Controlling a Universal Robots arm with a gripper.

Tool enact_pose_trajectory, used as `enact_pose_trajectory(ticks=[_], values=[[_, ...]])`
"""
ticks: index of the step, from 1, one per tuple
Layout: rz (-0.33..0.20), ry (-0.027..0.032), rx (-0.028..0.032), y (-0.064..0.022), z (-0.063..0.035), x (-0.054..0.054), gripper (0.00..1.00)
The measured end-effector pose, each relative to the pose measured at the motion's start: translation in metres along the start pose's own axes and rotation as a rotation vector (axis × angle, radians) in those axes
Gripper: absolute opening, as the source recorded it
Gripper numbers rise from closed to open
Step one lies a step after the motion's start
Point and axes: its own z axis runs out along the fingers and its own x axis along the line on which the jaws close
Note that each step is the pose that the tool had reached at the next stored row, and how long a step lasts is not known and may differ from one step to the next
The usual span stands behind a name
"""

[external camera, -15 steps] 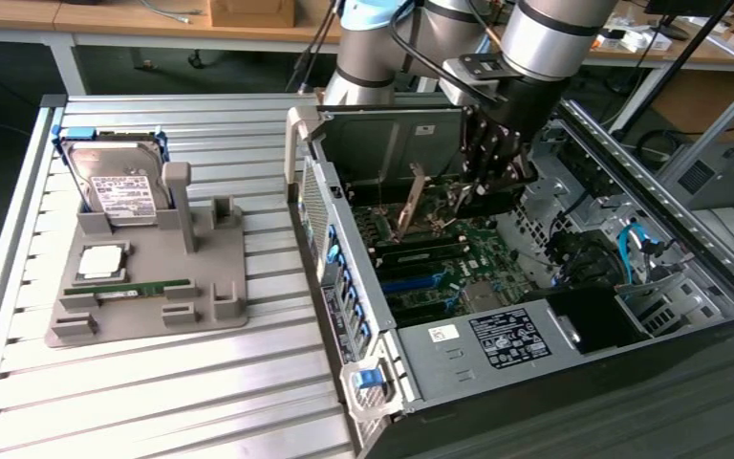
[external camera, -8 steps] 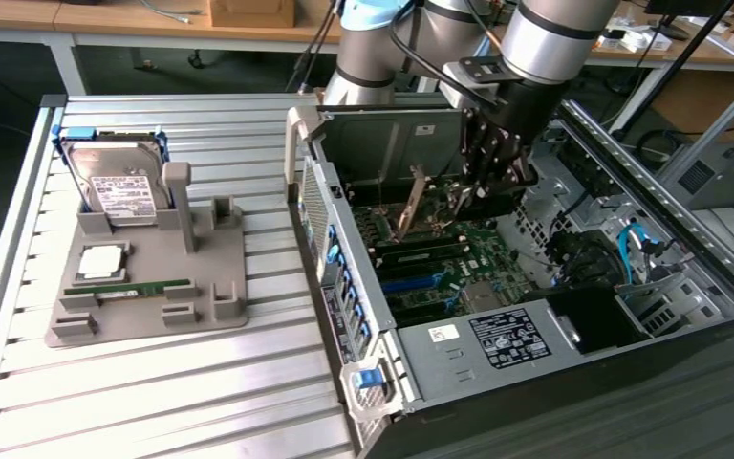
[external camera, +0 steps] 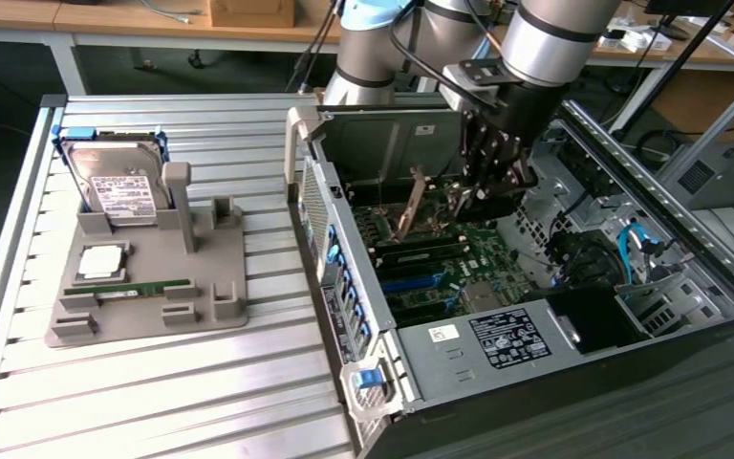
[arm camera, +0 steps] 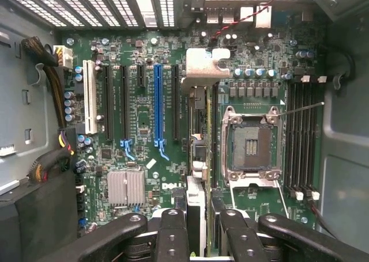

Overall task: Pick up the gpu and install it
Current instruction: 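Insert the gpu into the slot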

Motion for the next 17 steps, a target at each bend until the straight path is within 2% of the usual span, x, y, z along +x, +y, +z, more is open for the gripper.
enact_pose_trajectory(ticks=[17], values=[[0.000, -0.0001, 0.0000, 0.0003, 0.0031, 0.0017, 0.27]])
